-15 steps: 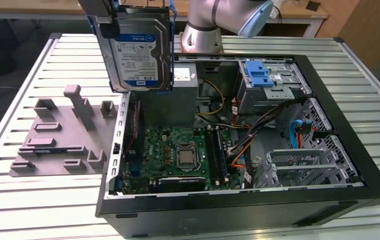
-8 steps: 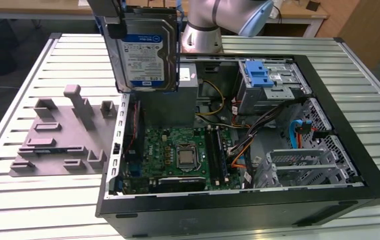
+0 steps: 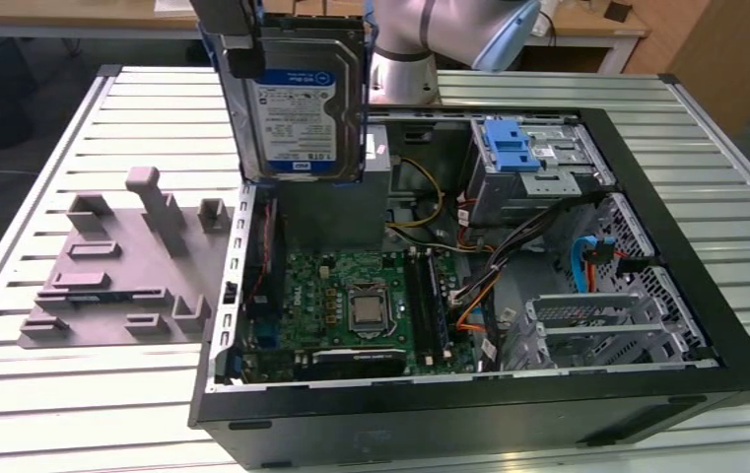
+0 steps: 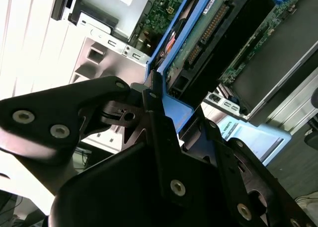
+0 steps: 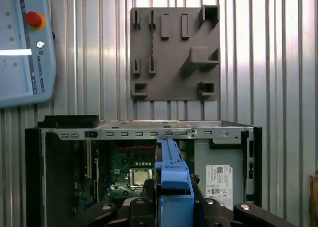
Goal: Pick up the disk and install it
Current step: 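Pick up the disk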
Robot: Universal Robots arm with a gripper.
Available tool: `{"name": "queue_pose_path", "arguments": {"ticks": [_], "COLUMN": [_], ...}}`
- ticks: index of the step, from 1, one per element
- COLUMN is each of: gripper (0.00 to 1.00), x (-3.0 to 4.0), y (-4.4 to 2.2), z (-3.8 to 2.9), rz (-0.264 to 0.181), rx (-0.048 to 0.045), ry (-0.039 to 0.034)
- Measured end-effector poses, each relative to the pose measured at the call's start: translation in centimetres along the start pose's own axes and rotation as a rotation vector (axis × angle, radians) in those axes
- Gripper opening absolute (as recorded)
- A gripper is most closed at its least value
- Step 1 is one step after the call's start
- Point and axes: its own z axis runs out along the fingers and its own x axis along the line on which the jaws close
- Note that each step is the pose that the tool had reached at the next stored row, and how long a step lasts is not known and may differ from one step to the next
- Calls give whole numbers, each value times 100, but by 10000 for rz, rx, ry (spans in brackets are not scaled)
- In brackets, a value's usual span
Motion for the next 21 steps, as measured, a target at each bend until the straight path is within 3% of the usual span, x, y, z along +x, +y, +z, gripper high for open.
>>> {"name": "queue_pose_path", "arguments": {"ticks": [21], "gripper": [36], "x": [56], "y": [-290], "z": [0], "rz": [0], "rx": [-2], "ry": [0]}}
